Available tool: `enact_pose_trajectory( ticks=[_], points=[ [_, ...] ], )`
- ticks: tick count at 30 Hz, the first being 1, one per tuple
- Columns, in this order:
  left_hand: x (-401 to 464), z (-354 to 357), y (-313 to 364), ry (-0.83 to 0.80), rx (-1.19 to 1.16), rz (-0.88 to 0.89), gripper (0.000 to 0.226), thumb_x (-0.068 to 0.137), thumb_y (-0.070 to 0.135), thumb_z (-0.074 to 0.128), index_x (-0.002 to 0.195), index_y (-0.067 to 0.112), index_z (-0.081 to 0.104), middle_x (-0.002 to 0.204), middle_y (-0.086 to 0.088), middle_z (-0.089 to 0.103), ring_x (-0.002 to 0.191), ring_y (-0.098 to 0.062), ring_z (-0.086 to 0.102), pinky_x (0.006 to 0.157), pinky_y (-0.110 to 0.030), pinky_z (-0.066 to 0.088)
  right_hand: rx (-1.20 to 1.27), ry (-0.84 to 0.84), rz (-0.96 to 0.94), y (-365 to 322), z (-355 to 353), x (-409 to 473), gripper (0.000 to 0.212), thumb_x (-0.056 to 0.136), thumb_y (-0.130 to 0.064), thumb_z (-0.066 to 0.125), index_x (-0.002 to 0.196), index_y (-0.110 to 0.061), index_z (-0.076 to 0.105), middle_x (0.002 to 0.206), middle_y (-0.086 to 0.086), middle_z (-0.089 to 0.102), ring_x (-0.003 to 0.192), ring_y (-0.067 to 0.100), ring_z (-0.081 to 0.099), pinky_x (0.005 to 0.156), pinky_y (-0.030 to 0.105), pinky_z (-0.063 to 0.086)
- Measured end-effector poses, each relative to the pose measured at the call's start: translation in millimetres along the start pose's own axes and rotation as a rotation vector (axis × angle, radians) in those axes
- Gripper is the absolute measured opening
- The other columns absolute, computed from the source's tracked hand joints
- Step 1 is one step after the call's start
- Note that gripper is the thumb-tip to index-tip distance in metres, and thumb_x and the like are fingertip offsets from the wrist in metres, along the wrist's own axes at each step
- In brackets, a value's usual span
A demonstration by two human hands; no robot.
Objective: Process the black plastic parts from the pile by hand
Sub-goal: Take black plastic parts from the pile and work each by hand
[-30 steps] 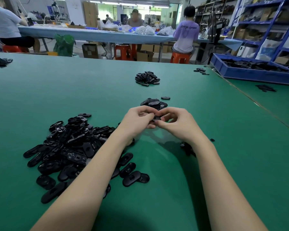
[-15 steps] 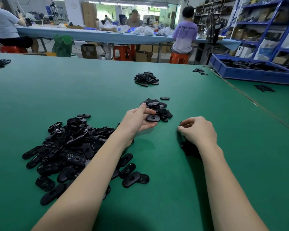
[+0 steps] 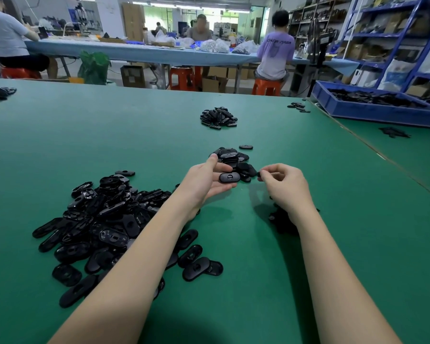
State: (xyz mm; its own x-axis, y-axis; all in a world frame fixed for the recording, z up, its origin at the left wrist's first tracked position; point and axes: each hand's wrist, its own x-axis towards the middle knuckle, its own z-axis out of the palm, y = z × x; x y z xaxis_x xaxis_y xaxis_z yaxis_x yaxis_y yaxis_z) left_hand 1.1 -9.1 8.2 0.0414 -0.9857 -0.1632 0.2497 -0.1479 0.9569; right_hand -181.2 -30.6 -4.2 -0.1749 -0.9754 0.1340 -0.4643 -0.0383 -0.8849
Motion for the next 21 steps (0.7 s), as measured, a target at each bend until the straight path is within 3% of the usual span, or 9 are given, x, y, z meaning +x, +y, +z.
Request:
enact_pose_trajectory(
  ticks=[3, 7, 13, 18, 21],
  points=[
    [0.1, 0.9, -0.8, 0.002, 0.006, 0.007, 0.046, 0.108, 0.034, 0.040, 0.105, -0.003, 0.066, 0.101, -0.024, 0.074, 0.078, -0.025, 0.076, 0.069, -0.023, 0.061, 0.152, -0.093, 0.014, -5.6, 1.9, -3.7, 0.014, 0.091, -0.016, 0.066, 0.091, -0.029, 0.073, 0.079, -0.004, 0.074, 0.043, 0.003, 0.042, 0.044, 0.014, 0.036],
    [0.2, -0.9, 0.6, 0.011, -0.014, 0.005, 0.044, 0.108, 0.033, 0.041, 0.102, -0.002, 0.066, 0.099, -0.024, 0.074, 0.077, -0.025, 0.076, 0.067, -0.022, 0.060, 0.217, -0.182, 0.036, -9.8, 1.5, -7.4, 0.025, 0.092, -0.011, 0.064, 0.083, -0.029, 0.079, 0.077, -0.004, 0.071, 0.047, 0.007, 0.040, 0.046, 0.014, 0.035],
    [0.9, -0.8, 1.1, 0.006, -0.016, 0.000, 0.043, 0.108, 0.033, 0.042, 0.099, -0.002, 0.066, 0.097, -0.023, 0.075, 0.084, -0.028, 0.076, 0.073, -0.025, 0.062, 0.249, -0.218, 0.073, -12.3, 0.2, -8.4, 0.006, 0.083, -0.017, 0.077, 0.085, -0.020, 0.073, 0.094, 0.013, 0.077, 0.043, 0.010, 0.047, 0.045, 0.020, 0.032],
    [1.6, -0.7, 0.3, -0.006, -0.003, -0.004, 0.043, 0.108, 0.033, 0.043, 0.101, -0.001, 0.067, 0.099, -0.022, 0.076, 0.092, -0.030, 0.076, 0.081, -0.028, 0.062, 0.269, -0.233, 0.083, -12.5, 0.9, -8.0, 0.009, 0.086, -0.020, 0.079, 0.079, -0.024, 0.077, 0.076, -0.006, 0.069, 0.051, 0.008, 0.043, 0.044, 0.014, 0.032],
    [0.8, -0.7, 0.4, -0.018, 0.008, -0.004, 0.033, 0.106, 0.023, 0.046, 0.103, -0.002, 0.068, 0.101, -0.023, 0.074, 0.089, -0.028, 0.076, 0.078, -0.025, 0.061, 0.266, -0.246, 0.060, -14.5, 3.9, -8.3, 0.008, 0.085, -0.017, 0.079, 0.079, -0.022, 0.078, 0.065, -0.011, 0.065, 0.044, 0.005, 0.040, 0.044, 0.014, 0.032]
  ],
)
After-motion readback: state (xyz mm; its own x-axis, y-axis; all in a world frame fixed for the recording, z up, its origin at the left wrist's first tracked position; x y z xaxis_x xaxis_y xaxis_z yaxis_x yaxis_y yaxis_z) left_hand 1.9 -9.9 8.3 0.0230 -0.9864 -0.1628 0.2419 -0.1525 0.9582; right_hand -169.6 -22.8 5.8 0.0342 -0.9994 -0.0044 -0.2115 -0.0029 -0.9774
